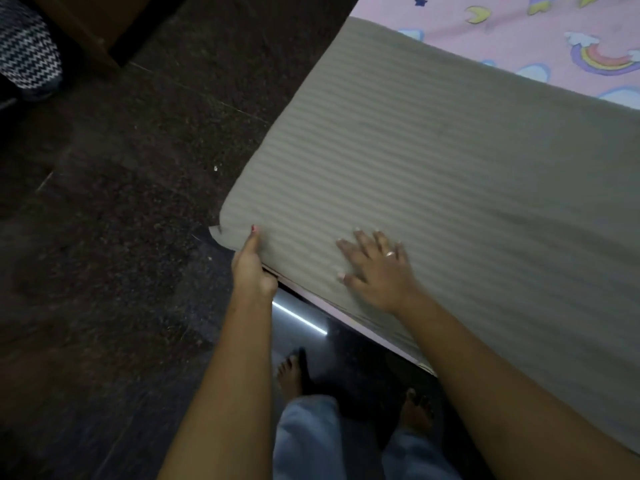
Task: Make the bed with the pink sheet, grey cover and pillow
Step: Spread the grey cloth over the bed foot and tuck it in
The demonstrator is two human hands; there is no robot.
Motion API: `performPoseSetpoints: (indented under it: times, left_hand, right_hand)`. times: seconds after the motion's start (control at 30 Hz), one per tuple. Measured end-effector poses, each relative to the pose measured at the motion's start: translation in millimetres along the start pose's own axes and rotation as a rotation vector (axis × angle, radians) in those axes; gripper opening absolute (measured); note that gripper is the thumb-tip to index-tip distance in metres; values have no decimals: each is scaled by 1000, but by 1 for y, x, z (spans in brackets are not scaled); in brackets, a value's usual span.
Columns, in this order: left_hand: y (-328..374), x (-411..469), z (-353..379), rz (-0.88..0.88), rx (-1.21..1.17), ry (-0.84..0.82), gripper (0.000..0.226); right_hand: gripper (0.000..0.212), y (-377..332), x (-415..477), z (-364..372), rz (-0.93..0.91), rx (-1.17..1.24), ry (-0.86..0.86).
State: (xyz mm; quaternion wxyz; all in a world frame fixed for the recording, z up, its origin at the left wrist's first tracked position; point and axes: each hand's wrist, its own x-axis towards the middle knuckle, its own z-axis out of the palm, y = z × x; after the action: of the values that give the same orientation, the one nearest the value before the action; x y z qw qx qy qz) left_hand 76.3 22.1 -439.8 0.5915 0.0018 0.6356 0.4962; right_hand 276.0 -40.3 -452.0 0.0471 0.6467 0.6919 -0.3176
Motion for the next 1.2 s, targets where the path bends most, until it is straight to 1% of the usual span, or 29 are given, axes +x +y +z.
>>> performPoseSetpoints:
  times: [0.07, 0.17, 0.2, 0.27, 0.3, 0.33, 0.37, 0.4, 0.43, 0.5, 0.53, 0.57, 0.6, 0.63, 0.7, 0.73, 0.77, 0.8, 0.83, 0.9, 0.93, 1.0, 1.07, 1.13, 1.2]
  left_hand:
    - [18, 23, -4, 18, 32, 86, 41]
    - [35, 37, -10, 58, 48, 167, 15]
    - [39, 39, -15, 48, 34, 161, 13]
    - [49, 53, -30, -3, -2, 162, 16]
    - [56, 62, -37, -30, -5, 177, 18]
    - [63, 71, -42, -57, -9, 202, 22]
    - [70, 79, -45, -86, 1, 237, 25]
    - [77, 82, -46, -111, 24, 278, 27]
    - [84, 88, -46, -125, 39, 316, 29]
    - [99, 97, -42, -106, 51, 391, 32]
    - [106, 103, -38, -51, 85, 437, 29]
    - [110, 108, -33, 40, 150, 475, 22]
    - [115, 114, -24, 142, 224, 467, 19]
    - [117, 117, -15, 231, 292, 417, 19]
    - [119, 121, 5, 359, 421, 252, 20]
    - [119, 121, 15, 421, 483, 186, 21]
    - [117, 124, 26, 486, 549, 136, 22]
    - [114, 125, 36, 550, 617, 92, 22]
    - [109, 126, 46, 619, 690, 54, 20]
    - [96, 126, 64, 764, 885, -31, 20]
    - [88, 124, 74, 843, 1014, -98, 24]
    - [72, 118, 96, 982, 1275, -267, 36]
    - [59, 118, 119, 1063, 1521, -395, 44]
    - [50, 128, 142, 1108, 1740, -437, 52]
    - [45, 143, 161, 1129, 1852, -414, 59]
  right_hand:
    - [66, -27, 0, 23, -89, -98, 13]
    - [64, -64, 8, 37, -254, -163, 78]
    - [64, -74, 15, 35, -330, -117, 55]
    - [64, -90, 36, 20, -497, 37, 10]
    - [61, -95, 52, 15, -541, 65, 62]
    - [59, -99, 71, 6, -524, 47, 155]
    - [58, -97, 92, -3, -436, 27, 257]
    - [59, -91, 111, -12, -294, 21, 340]
    - [62, -86, 129, -20, -140, 25, 384]
    - [68, -89, 154, -26, 156, 69, 353]
    - [68, -99, 162, -22, 239, 47, 337]
    - [67, -111, 167, -13, 251, 1, 335]
    - [65, -127, 170, -8, 194, -47, 330]
    - [62, -145, 170, -4, 79, -92, 306]
    - [57, -169, 172, 0, -246, -164, 240]
    - [55, -172, 176, -5, -386, -139, 204]
    - [52, -166, 181, -13, -462, -55, 192]
    - [50, -155, 186, -22, -456, 26, 235]
    - [48, -138, 191, -32, -386, 83, 333]
    - [48, -89, 202, -50, -161, 74, 555]
    - [51, -57, 203, -60, -22, 52, 604]
    - [58, 6, 200, -76, 255, -9, 601]
    - [61, 60, 191, -80, 502, -54, 566]
    - [61, 103, 180, -82, 667, -41, 546]
    - [63, 129, 177, -87, 751, -2, 557]
